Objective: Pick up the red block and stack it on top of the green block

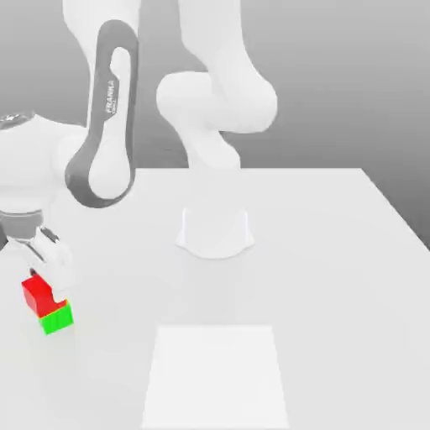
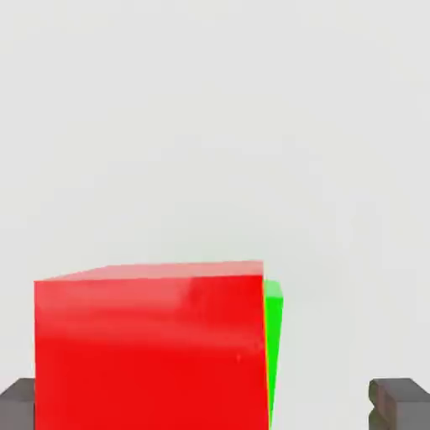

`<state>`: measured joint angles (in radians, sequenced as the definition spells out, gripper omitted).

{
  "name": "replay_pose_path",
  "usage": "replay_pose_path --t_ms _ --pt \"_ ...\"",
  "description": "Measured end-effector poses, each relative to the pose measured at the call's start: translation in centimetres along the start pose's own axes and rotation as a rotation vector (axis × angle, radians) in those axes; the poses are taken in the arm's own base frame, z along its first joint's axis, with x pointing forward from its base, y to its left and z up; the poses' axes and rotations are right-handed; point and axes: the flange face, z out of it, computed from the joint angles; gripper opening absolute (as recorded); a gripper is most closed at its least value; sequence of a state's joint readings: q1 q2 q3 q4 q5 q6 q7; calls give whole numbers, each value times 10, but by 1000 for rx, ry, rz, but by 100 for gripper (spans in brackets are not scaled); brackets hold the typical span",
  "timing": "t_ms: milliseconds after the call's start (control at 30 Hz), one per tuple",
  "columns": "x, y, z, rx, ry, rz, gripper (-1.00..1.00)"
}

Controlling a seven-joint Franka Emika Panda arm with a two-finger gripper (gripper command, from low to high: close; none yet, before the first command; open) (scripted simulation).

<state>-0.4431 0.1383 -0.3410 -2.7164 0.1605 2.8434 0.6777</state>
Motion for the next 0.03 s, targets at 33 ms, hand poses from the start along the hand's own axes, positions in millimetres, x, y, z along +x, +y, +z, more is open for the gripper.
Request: replay_pose_path --t_ms 33 --pt "0 -1 -7 0 0 0 100"
